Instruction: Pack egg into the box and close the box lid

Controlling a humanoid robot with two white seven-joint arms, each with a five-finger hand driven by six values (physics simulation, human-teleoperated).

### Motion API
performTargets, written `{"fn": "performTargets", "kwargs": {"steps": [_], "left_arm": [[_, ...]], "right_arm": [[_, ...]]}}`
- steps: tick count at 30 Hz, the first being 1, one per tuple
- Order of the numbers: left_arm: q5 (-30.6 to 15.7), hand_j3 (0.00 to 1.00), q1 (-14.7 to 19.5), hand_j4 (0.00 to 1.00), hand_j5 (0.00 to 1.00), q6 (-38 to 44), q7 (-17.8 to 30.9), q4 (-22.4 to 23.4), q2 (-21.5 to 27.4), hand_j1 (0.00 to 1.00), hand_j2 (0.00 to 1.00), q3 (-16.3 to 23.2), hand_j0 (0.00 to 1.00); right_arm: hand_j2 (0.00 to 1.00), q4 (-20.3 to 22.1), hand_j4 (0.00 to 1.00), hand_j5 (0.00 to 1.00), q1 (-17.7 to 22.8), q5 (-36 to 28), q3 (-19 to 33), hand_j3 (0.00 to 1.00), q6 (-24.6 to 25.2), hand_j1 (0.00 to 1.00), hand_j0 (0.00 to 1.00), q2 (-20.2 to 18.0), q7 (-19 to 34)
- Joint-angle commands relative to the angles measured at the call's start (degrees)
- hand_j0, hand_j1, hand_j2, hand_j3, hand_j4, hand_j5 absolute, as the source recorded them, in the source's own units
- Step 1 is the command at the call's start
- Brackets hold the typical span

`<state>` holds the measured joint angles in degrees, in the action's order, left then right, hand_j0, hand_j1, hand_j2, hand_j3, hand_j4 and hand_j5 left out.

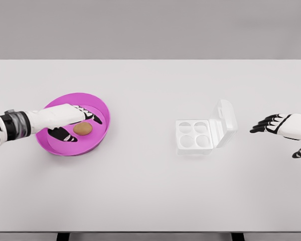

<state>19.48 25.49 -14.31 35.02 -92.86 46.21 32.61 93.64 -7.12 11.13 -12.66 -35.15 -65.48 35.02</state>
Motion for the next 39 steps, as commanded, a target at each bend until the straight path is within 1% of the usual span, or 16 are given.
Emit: {"fn": "performTargets", "kwargs": {"steps": [1,9,17,21,23,35,39], "left_arm": [[0.4,0.81,0.0,0.81,0.81,0.0,0.0,0.6,-0.1,0.81,0.81,0.4,0.81],[1.0,0.76,0.1,0.76,0.76,0.0,0.0,0.8,-0.5,0.76,0.76,0.4,0.76],[1.1,0.77,0.4,0.77,0.77,-0.1,0.0,0.8,-0.7,0.77,0.77,0.4,0.77],[1.2,0.77,0.4,0.77,0.77,-0.1,0.0,1.4,-0.8,0.77,0.77,0.4,0.77],[1.8,0.77,1.1,0.77,0.77,-0.1,0.0,2.5,-1.8,0.77,0.77,0.4,0.77],[1.9,0.77,1.1,0.77,0.77,-0.1,0.0,3.1,-2.4,0.77,0.77,0.5,0.77],[1.9,0.77,1.1,0.77,0.77,0.0,0.0,3.3,-2.4,0.77,0.77,1.3,0.77]], "right_arm": [[1.00,0.0,1.00,1.00,-0.1,-0.3,0.0,1.00,0.1,1.00,1.00,-0.1,0.0],[1.00,-0.1,1.00,1.00,-0.1,-0.3,0.0,1.00,0.1,1.00,1.00,-0.1,0.0],[1.00,-0.1,1.00,1.00,-0.1,-0.3,0.0,1.00,0.1,1.00,1.00,-0.1,0.0],[1.00,-0.1,1.00,1.00,-0.1,-0.3,0.0,1.00,0.1,1.00,1.00,-0.2,0.0],[1.00,-0.1,1.00,1.00,-0.1,-0.3,0.0,1.00,0.1,1.00,1.00,-0.1,0.0],[1.00,0.0,1.00,1.00,0.1,-0.3,0.0,1.00,0.1,1.00,1.00,-0.1,0.0],[1.00,0.0,1.00,1.00,0.1,-0.3,0.0,1.00,0.1,1.00,1.00,-0.1,0.0]]}}
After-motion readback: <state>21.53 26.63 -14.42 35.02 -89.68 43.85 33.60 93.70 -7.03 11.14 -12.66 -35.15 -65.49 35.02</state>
